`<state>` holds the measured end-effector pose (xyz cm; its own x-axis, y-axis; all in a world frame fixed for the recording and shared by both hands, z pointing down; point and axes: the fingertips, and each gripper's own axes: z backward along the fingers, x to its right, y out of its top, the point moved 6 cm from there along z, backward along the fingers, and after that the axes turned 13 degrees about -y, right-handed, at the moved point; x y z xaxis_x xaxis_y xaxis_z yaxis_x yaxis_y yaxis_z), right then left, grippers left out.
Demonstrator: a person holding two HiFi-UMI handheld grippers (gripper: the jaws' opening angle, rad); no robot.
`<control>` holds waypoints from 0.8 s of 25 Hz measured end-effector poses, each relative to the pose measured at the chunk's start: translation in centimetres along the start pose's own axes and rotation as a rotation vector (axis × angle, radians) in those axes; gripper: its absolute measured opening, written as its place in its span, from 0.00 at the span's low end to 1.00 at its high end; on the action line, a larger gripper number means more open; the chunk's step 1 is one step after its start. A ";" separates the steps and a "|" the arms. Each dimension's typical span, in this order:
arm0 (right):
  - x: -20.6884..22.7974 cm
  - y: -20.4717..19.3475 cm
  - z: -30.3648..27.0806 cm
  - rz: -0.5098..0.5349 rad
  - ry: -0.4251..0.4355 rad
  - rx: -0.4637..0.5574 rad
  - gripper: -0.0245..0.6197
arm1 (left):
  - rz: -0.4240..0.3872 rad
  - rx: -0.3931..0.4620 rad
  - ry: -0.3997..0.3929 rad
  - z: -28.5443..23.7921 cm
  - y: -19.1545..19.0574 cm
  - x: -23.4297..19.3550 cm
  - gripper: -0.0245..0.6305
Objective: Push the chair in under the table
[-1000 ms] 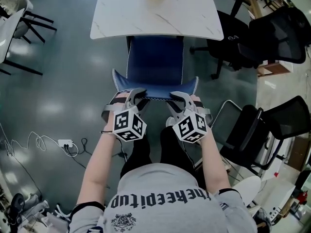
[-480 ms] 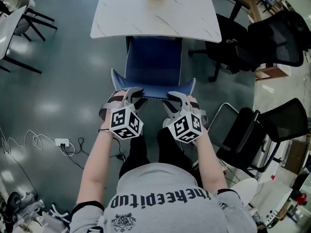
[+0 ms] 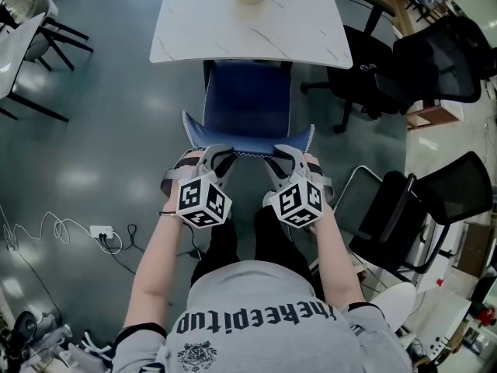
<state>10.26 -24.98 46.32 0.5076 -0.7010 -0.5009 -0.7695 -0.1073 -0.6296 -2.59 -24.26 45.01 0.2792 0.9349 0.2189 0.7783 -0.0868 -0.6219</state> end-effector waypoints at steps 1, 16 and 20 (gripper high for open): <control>0.0 0.2 0.4 -0.006 -0.012 0.006 0.24 | 0.012 0.016 0.011 0.4 0.0 0.0 0.11; -0.4 3.8 4.6 -0.352 -0.087 0.126 0.05 | 0.066 0.219 -0.004 3.8 2.0 0.8 0.06; -0.6 4.9 6.0 -0.406 -0.122 0.153 0.05 | 0.086 0.288 -0.014 4.8 2.6 1.1 0.06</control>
<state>8.53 -20.92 39.98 0.8058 -0.5340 -0.2561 -0.4373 -0.2448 -0.8654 -2.98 -21.81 40.05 0.3279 0.9331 0.1474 0.5600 -0.0663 -0.8258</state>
